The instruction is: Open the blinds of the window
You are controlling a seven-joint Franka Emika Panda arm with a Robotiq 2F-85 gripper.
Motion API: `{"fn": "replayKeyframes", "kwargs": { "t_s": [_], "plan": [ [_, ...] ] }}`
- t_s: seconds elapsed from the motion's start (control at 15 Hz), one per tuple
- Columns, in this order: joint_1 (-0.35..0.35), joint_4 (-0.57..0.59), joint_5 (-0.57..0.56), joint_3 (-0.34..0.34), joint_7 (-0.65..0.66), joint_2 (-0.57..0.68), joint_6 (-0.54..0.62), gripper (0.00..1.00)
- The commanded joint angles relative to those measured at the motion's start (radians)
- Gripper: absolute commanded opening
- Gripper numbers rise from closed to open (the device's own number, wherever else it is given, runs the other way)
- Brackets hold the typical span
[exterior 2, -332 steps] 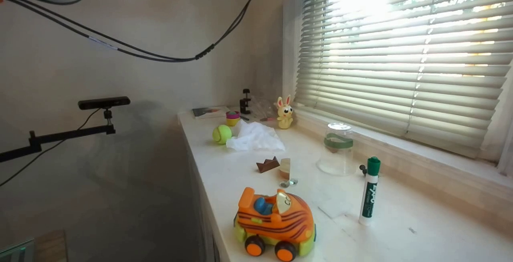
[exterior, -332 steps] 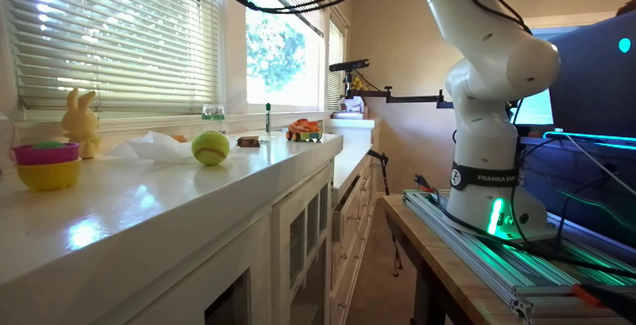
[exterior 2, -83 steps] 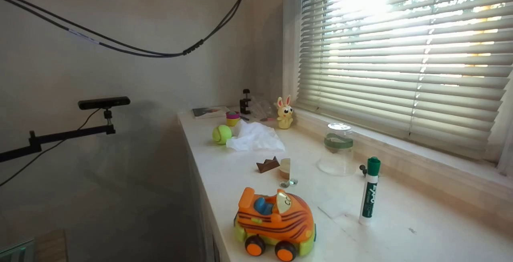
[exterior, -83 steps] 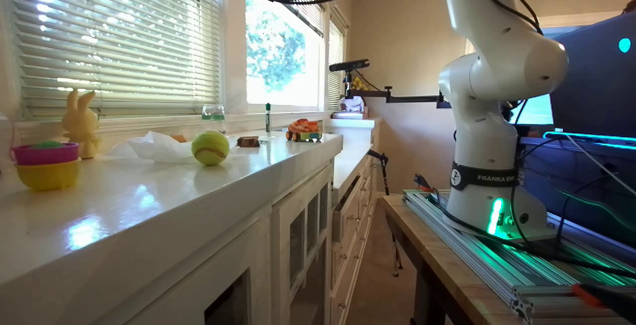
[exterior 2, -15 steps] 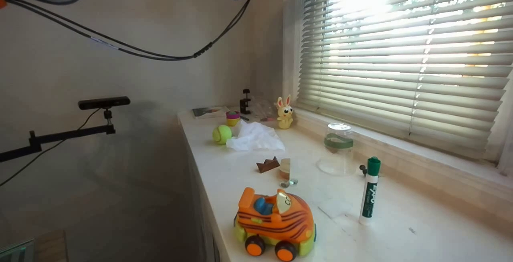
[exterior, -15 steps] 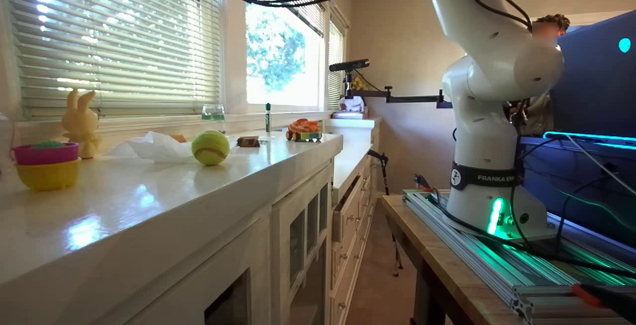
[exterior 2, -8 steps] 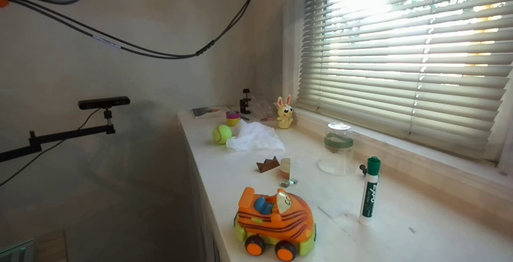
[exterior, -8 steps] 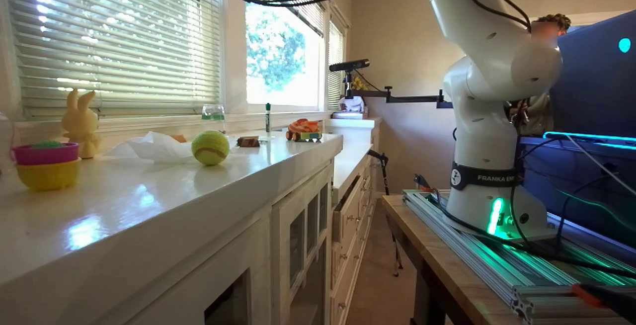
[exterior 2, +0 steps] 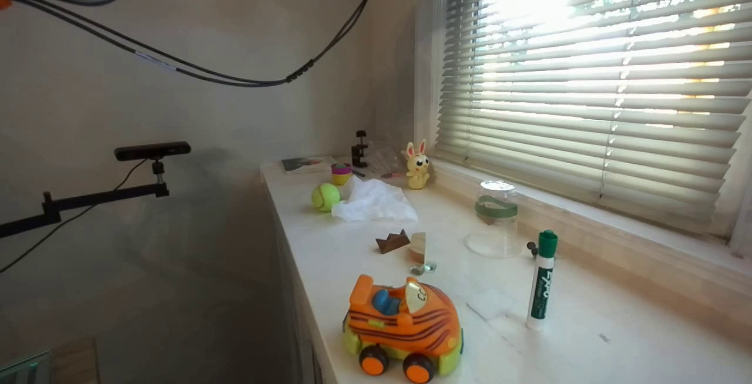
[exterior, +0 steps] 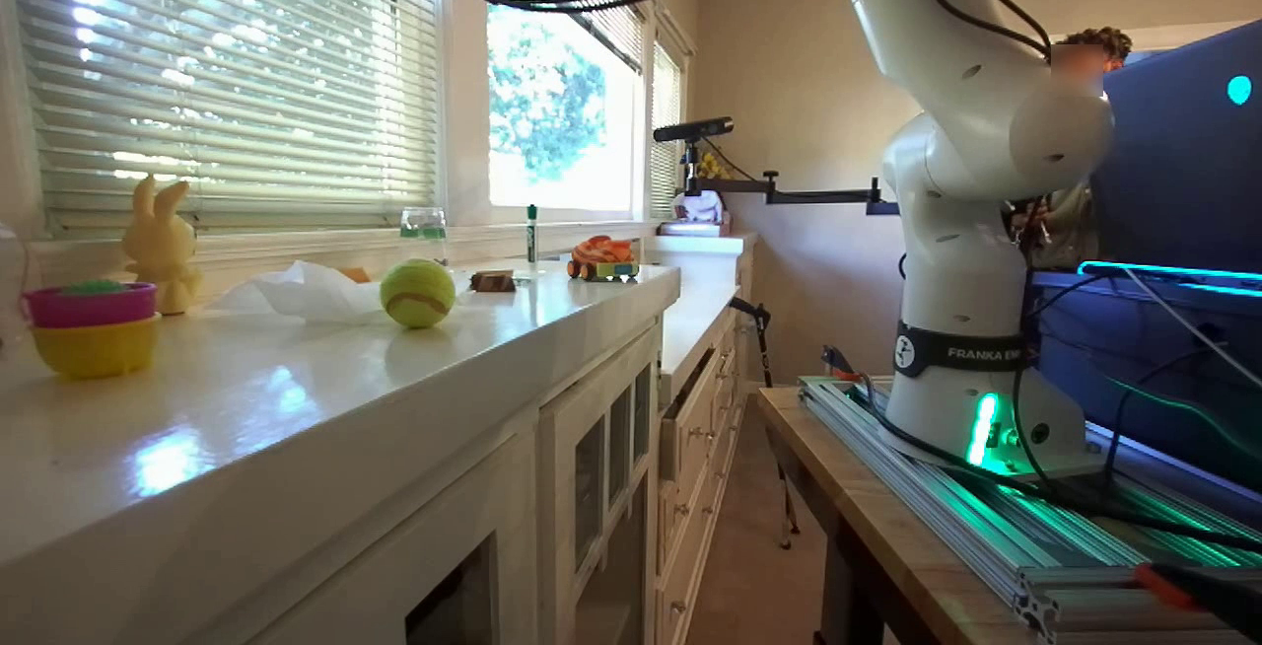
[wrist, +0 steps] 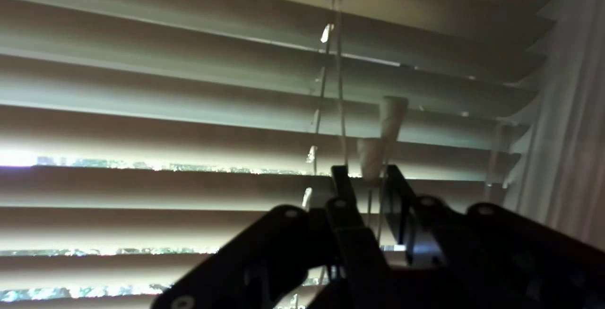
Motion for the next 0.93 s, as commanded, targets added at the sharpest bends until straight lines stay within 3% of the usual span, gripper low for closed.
{"fn": "replayKeyframes", "kwargs": {
  "t_s": [0.0,0.47,0.87],
  "plan": [
    [-0.03,0.028,0.025,0.046,-0.047,0.014,-0.011,0.02],
    [-0.047,0.009,0.007,0.063,-0.06,-0.012,-0.036,0.04],
    [-0.057,-0.06,-0.012,0.043,-0.128,-0.086,-0.127,0.04]
  ]
}}
